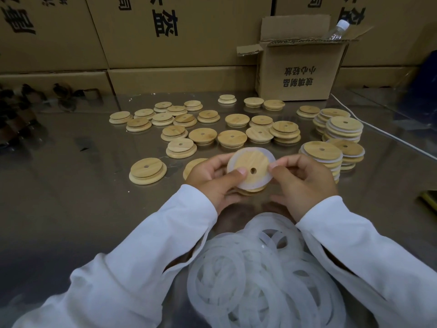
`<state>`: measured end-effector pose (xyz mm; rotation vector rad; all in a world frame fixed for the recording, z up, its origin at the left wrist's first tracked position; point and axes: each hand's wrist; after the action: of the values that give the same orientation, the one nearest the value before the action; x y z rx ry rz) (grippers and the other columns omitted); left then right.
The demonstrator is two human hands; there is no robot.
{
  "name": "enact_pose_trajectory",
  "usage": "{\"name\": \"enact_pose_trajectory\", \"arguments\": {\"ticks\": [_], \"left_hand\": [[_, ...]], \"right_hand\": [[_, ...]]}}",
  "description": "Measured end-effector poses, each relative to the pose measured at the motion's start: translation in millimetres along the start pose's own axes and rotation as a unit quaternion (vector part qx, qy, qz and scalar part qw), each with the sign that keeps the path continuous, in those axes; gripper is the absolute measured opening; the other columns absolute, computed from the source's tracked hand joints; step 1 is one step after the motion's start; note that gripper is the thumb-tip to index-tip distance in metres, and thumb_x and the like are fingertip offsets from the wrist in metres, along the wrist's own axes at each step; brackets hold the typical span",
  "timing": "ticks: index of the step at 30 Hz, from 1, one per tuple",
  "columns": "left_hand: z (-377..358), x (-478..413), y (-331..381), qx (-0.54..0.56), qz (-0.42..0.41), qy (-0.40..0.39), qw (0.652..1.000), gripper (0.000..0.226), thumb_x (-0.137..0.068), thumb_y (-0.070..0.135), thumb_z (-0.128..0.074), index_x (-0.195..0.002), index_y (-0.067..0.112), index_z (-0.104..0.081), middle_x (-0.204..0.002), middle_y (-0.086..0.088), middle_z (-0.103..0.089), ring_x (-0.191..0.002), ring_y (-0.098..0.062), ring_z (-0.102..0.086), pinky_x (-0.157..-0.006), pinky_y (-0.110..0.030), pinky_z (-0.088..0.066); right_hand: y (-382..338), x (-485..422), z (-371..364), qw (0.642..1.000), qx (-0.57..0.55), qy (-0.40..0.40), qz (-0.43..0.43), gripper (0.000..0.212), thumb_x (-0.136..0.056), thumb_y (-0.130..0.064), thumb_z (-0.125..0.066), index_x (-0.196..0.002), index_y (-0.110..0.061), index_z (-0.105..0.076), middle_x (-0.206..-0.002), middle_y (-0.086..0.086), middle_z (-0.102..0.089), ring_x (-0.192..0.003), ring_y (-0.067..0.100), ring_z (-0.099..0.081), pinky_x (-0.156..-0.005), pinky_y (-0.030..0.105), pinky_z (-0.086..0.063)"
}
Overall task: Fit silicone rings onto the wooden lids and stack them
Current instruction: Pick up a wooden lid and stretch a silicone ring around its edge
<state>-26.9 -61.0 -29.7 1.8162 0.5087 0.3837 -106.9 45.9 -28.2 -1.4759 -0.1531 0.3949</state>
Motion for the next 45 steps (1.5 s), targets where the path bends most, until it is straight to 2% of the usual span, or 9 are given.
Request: {"name": "enact_pose_trajectory", "arguments": {"ticks": [4, 11, 15, 19, 25, 29, 34, 39, 45], "left_hand": [[0, -1, -3, -0.097, -0.020, 0.018, 0.995, 0.018, -0.084, 0.001, -0.058, -0.094, 0.015, -0.062, -0.099, -0.015, -0.066, -0.100, -0.032, -0.062, -0.087, -0.045, -0.052], [8, -1, -2, -0.145, -0.065, 0.021, 0.987, 0.012, -0.084, 0.012, -0.061, -0.091, 0.020, -0.065, -0.101, -0.017, -0.067, -0.099, -0.035, -0.063, -0.086, -0.049, -0.052], [10, -2, 2, -0.149, -0.100, -0.003, 0.984, 0.013, -0.076, 0.019, -0.069, -0.089, 0.023, -0.065, -0.092, -0.008, -0.067, -0.091, -0.029, -0.064, -0.080, -0.047, -0.054], [13, -2, 9, -0.149, -0.147, -0.003, 0.978, 0.017, -0.070, 0.025, -0.066, -0.087, 0.025, -0.066, -0.083, 0.007, -0.069, -0.081, -0.010, -0.066, -0.074, -0.037, -0.057], [14, 1, 6, -0.138, -0.146, 0.015, 0.979, 0.018, -0.068, 0.027, -0.065, -0.086, 0.027, -0.067, -0.088, 0.004, -0.070, -0.089, -0.018, -0.066, -0.080, -0.044, -0.056], [13, 1, 4, -0.129, -0.128, 0.026, 0.983, 0.015, -0.072, 0.020, -0.074, -0.085, 0.021, -0.067, -0.082, 0.003, -0.072, -0.081, -0.017, -0.069, -0.071, -0.040, -0.059], [9, -1, 0, -0.065, -0.098, 0.058, 0.991, 0.011, -0.078, 0.007, -0.065, -0.082, 0.017, -0.063, -0.081, -0.001, -0.071, -0.079, -0.018, -0.069, -0.063, -0.033, -0.059], [4, -1, -2, -0.109, -0.077, 0.019, 0.991, 0.025, -0.079, 0.001, -0.063, -0.093, 0.021, -0.057, -0.096, -0.005, -0.067, -0.094, -0.025, -0.065, -0.078, -0.044, -0.055], [5, 0, -2, -0.161, -0.067, 0.015, 0.985, 0.009, -0.085, 0.011, -0.059, -0.086, 0.019, -0.063, -0.086, -0.009, -0.067, -0.090, -0.029, -0.064, -0.082, -0.042, -0.054]], "right_hand": [[-1, 2, 2, 0.998, 0.038, -0.016, 0.046, 0.016, -0.080, -0.013, -0.064, -0.070, -0.024, -0.060, -0.073, -0.006, -0.063, -0.073, 0.011, -0.061, -0.077, 0.042, -0.055], [-4, 3, 5, 0.989, 0.075, -0.058, 0.110, 0.016, -0.081, -0.016, -0.065, -0.069, -0.026, -0.061, -0.074, -0.009, -0.064, -0.074, 0.005, -0.058, -0.065, 0.008, -0.044], [-9, 1, 7, 0.989, 0.059, -0.074, 0.113, 0.019, -0.081, -0.014, -0.064, -0.067, -0.025, -0.062, -0.068, -0.013, -0.061, -0.063, -0.005, -0.055, -0.058, 0.000, -0.039], [-16, -1, 12, 0.979, 0.088, -0.081, 0.166, 0.020, -0.081, -0.016, -0.065, -0.067, -0.029, -0.061, -0.066, -0.016, -0.060, -0.065, -0.010, -0.054, -0.060, 0.000, -0.039], [-15, 4, 12, 0.978, 0.060, -0.084, 0.181, 0.014, -0.079, -0.014, -0.066, -0.071, -0.025, -0.063, -0.070, -0.013, -0.063, -0.069, -0.006, -0.056, -0.064, 0.003, -0.042], [-8, 8, 7, 0.985, 0.010, -0.073, 0.158, 0.008, -0.078, -0.014, -0.067, -0.076, -0.020, -0.064, -0.076, -0.007, -0.066, -0.071, 0.002, -0.060, -0.067, 0.010, -0.048], [-1, 7, 1, 0.991, 0.033, -0.043, 0.124, 0.011, -0.080, -0.016, -0.065, -0.071, -0.023, -0.061, -0.075, -0.005, -0.065, -0.075, 0.012, -0.061, -0.071, 0.022, -0.050], [0, 5, 2, 0.989, 0.084, -0.041, 0.118, 0.019, -0.085, -0.015, -0.059, -0.070, -0.026, -0.053, -0.077, -0.004, -0.062, -0.074, 0.012, -0.058, -0.065, 0.024, -0.044], [-1, 5, 3, 0.966, 0.181, -0.098, 0.156, 0.011, -0.088, -0.015, -0.054, -0.080, -0.022, -0.054, -0.094, 0.002, -0.060, -0.084, 0.012, -0.055, -0.069, 0.015, -0.041]]}}
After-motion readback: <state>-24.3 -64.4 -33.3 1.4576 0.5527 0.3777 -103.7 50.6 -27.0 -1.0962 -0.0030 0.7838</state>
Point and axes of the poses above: each hand's wrist, its own x-axis away from the middle knuckle, its own z-axis out of the back of the hand, y = z × x
